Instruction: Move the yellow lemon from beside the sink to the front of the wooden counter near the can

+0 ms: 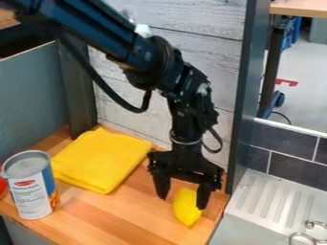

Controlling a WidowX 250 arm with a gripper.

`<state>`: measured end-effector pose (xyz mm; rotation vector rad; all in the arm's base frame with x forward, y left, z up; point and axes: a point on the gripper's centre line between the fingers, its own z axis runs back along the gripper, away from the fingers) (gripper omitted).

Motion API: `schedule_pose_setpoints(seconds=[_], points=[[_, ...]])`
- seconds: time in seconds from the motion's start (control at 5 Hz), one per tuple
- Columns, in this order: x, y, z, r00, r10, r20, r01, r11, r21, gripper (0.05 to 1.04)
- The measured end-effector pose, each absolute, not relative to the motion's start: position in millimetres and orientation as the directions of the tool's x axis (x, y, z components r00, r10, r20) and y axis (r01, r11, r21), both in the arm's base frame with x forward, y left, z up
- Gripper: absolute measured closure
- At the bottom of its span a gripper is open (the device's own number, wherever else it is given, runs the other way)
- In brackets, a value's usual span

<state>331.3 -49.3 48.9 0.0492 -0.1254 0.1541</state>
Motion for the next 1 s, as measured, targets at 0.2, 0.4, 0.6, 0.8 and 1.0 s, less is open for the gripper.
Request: schedule_pose_setpoints(seconds=[0.2,0.4,0.6,0.8,1.0], points=[[341,-52,44,0.974,0.195,0.114,-0.203,0.977,0.061,0.082],[342,-51,34,0.968,0.233,0.096,-0.240,0.967,0.081,0.082],[342,-56,20,0.956,0.280,0.085,-0.284,0.958,0.044,0.082],[338,-56,13,0.952,0.301,0.051,-0.304,0.951,0.053,0.119],[335,-55,10,0.950,0.310,0.027,-0.311,0.949,0.060,0.281]])
